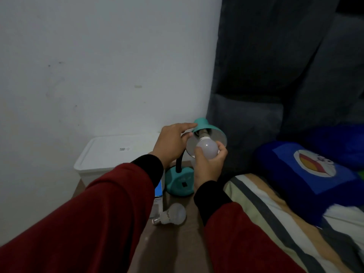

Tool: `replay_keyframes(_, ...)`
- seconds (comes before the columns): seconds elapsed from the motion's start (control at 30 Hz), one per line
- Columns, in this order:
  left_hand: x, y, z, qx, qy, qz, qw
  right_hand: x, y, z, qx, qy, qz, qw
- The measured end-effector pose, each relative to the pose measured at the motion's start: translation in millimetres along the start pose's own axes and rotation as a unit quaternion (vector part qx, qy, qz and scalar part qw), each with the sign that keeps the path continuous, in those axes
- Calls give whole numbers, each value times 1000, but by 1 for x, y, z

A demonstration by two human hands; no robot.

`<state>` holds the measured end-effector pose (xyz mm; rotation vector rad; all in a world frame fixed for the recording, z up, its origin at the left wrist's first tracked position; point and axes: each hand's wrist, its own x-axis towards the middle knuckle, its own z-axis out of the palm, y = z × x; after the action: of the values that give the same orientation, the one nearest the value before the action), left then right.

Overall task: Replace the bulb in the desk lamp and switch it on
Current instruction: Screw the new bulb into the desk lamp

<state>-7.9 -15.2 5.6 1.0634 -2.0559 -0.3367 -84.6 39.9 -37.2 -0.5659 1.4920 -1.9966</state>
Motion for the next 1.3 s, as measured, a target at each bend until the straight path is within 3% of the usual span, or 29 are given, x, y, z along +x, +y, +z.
replay_keyframes(0.23,6,-12,3,-34,-3,-4,999,15,6,10,-68,-25,-2,997)
replay_keyframes(0.43,7,-13,5,-32,3,3,999,15,4,10,-136,21,-4,990)
replay_keyframes(0.83,8,-14,7,-34,6,-1,999,6,4,17,-47,14,49,998)
replay_keyframes(1.3,6,-13,7,-35,36,3,999,7,6,14,-29,7,57,998)
